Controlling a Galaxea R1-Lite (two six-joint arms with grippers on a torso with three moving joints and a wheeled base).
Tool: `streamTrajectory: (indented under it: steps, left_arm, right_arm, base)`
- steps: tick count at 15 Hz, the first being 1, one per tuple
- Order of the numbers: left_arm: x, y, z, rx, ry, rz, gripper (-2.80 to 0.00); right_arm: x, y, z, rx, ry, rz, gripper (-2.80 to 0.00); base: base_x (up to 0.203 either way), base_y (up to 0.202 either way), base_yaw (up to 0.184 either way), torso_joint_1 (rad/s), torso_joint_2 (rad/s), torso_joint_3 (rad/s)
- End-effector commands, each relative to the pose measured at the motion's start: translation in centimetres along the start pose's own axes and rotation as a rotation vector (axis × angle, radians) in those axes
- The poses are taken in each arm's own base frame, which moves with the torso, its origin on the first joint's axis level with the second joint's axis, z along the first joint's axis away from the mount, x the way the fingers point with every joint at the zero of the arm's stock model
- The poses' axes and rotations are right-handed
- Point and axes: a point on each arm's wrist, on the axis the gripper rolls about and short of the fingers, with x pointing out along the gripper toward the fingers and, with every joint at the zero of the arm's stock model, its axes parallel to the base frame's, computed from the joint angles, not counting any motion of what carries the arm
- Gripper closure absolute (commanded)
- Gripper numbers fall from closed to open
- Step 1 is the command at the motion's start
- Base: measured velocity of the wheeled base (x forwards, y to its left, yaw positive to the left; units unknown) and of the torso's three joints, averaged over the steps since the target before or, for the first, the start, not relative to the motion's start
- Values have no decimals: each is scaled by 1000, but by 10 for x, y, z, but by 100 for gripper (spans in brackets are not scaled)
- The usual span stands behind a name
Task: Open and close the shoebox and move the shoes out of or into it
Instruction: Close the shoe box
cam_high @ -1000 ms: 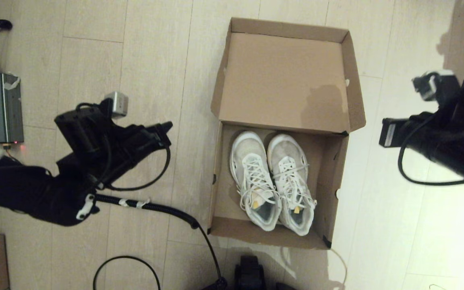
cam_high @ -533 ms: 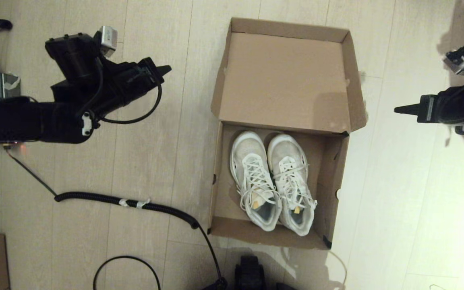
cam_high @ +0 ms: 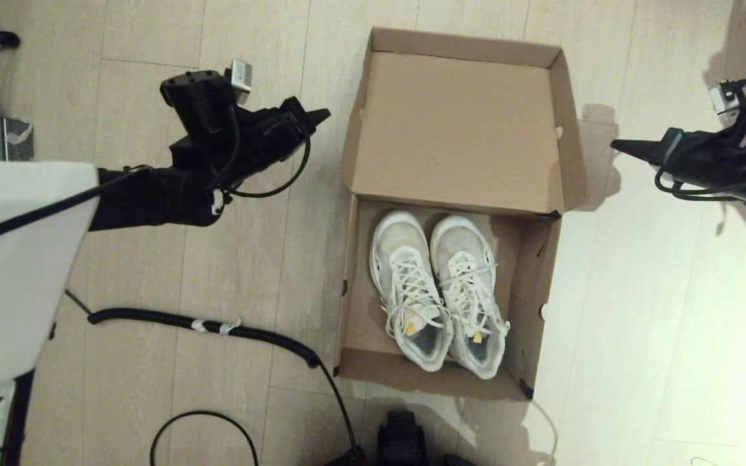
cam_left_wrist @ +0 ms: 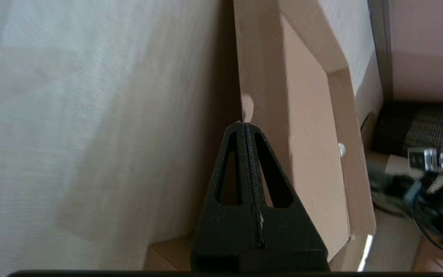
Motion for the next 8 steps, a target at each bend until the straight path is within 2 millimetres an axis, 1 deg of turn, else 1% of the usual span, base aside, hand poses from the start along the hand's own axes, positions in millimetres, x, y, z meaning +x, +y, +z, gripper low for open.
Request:
streamTrajectory:
  steps: [1,4,6,8]
  left_arm:
    - [7,-4,-14,-15,25,-18,0]
    - [12,-6,-24,0,42,-25,0]
    - [13,-12,-23,19,29,-21,0]
    - [12,-13,-22,24,31,-18,0]
  right_arm:
    - [15,-13,-10,67,-33,54,0]
    - [29,-12,-22,82,-10,75,0]
    - [42,-12,-37,93,11,85,0]
    - [59,-2,-52,51,10,80,0]
  base:
    - [0,0,0,0,0,0]
    - [0,0,0,0,0,0]
    - [0,0,0,0,0,0]
    - [0,0,0,0,0,0]
